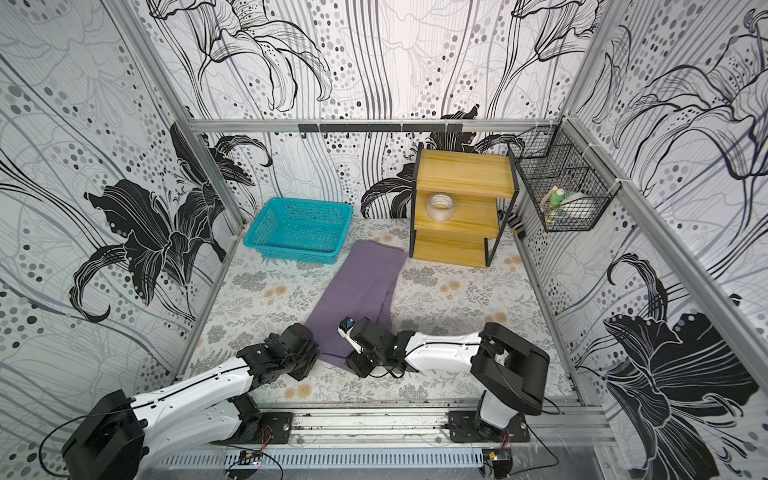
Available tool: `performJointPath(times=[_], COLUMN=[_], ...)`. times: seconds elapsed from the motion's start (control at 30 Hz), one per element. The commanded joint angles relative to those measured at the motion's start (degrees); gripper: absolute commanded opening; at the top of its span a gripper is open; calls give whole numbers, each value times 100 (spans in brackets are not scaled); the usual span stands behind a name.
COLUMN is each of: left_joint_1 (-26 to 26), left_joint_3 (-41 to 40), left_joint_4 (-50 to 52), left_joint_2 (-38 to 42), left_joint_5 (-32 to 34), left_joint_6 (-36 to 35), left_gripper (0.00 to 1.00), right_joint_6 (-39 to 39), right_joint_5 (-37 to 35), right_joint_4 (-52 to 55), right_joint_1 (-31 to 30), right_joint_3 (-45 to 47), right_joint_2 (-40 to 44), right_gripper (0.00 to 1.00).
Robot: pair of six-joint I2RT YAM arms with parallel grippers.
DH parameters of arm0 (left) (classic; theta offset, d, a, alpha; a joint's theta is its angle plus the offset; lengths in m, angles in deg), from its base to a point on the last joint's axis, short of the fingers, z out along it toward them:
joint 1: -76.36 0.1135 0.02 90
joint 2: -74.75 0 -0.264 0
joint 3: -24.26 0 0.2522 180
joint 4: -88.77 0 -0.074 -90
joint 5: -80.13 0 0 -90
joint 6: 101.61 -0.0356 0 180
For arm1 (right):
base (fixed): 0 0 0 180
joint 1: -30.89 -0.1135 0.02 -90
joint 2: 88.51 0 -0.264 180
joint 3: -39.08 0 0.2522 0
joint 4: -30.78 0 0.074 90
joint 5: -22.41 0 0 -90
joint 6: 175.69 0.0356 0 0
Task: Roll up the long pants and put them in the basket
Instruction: Roll the long pant at the center of the board.
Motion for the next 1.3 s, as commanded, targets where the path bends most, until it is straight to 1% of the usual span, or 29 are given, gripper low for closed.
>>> performJointPath(times=[0.0,0.03,0.07,0.13,0.17,0.23,0.27,0.33,0.43,0.5,0.53,0.57,0.6,0.63,0.67,0.7,0.73,0.77,0.8,0.83,0.87,0.97,1.07,1.17,1.27], left_joint_1=[52,52,51,52,52,51,52,51,48,52,52,50,51,52,50,53,58,61,61,60,60,61,52,27,-88], left_joint_3=[129,133,127,99,83,64,48,30,-7,-16,-9,8,26,36,45,50,54,56,54,63,78,98,106,125,107], left_joint_4=[-94,-89,-82,-94,-98,-85,-72,-31,-11,-2,13,51,104,177,253,323,386,464,518,578,633,634,557,492,344], left_joint_2=[-69,-87,-113,-155,-158,-127,-95,-28,64,99,119,143,179,243,338,441,582,740,881,1041,1181,1521,1749,1895,1883], left_joint_5=[53,46,28,-20,-38,-49,-49,-28,-9,-15,-18,-17,-3,27,87,155,244,331,394,458,503,543,402,224,42], left_joint_6=[-47,-47,-39,-1,14,48,65,91,136,146,122,102,77,55,35,4,-48,-97,-143,-236,-352,-723,-969,-1150,-1243], left_gripper=[0,0,0,0,0,0,0,0,0,0,0,1,7,16,29,39,52,68,80,88,94,98,98,98,97], right_joint_6=[-1097,-1532,-1881,-2300,-2428,-2568,-2612,-2665,-2601,-2440,-2307,-2161,-2030,-1885,-1711,-1555,-1367,-1248,-1174,-1073,-989,-565,-77,333,895], right_joint_5=[-1599,-1936,-2104,-2537,-2645,-2844,-2941,-2988,-3207,-3284,-3334,-3347,-3307,-3184,-2983,-2720,-2368,-1866,-1534,-1197,-747,540,1667,2300,2918], right_joint_4=[-429,-722,-994,-1333,-1403,-1546,-1654,-1814,-1818,-1716,-1648,-1560,-1461,-1337,-1170,-1003,-835,-713,-636,-561,-530,-417,-492,-620,-1063], right_joint_1=[-641,-893,-1081,-1318,-1375,-1476,-1529,-1617,-1719,-1730,-1730,-1730,-1730,-1709,-1668,-1597,-1488,-1367,-1239,-1113,-951,-322,235,518,828], right_joint_3=[120,234,307,315,277,236,242,279,223,176,143,109,65,4,-68,-144,-222,-255,-280,-297,-283,-315,-327,-400,-353], right_joint_2=[285,216,102,-171,-315,-477,-691,-872,-1220,-1398,-1456,-1479,-1482,-1467,-1438,-1405,-1355,-1303,-1246,-1169,-1088,-985,-1053,-1183,-1193], right_gripper=[59,60,60,61,61,60,60,59,53,46,38,27,20,14,9,5,3,2,2,2,2,1,0,0,0])
